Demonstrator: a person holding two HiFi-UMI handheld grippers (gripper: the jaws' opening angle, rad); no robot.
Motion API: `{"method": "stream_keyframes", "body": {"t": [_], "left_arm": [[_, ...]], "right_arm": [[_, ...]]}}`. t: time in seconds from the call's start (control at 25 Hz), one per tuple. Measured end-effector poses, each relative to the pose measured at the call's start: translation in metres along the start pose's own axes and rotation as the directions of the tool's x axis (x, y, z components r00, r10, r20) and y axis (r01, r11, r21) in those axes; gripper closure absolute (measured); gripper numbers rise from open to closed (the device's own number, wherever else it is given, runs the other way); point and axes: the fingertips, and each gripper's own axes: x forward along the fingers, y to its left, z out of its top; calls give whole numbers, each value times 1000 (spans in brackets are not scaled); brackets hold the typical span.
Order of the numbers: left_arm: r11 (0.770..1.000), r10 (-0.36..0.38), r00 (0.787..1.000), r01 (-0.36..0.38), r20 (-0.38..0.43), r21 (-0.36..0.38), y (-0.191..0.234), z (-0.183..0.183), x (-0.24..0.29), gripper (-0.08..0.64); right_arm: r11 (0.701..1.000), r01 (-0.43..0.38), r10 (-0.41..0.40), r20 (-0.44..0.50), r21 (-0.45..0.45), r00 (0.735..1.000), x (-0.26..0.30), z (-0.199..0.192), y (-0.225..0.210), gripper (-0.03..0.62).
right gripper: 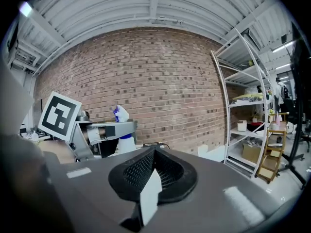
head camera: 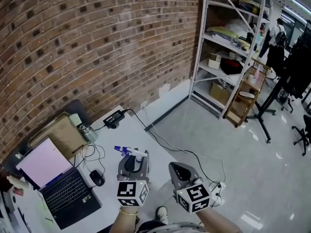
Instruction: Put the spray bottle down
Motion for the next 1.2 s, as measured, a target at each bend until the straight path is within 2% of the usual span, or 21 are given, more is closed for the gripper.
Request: {"method": "stream_keyframes", "body": {"t": [0.24, 0.6, 0.92, 1.2], "left_arm": [[1000, 15, 1000, -16, -24, -11, 17, -15, 15, 423], [998, 43, 999, -44, -25, -40, 26, -17, 14, 422], [999, 43, 996, -44, -76, -14, 23, -22, 7, 416], [997, 72, 993, -72, -93, 6, 18, -24, -11, 403]], "right_arm": [[1000, -7, 7, -18, 3, 1000, 14, -4, -1, 594], [1000, -13, 13, -26, 9, 1000, 18, -9, 1, 594], [1000, -18, 18, -21, 2, 1000, 7, -10, 11, 594], [1000, -21, 21, -2, -9, 1000, -12, -7, 19, 594]]}}
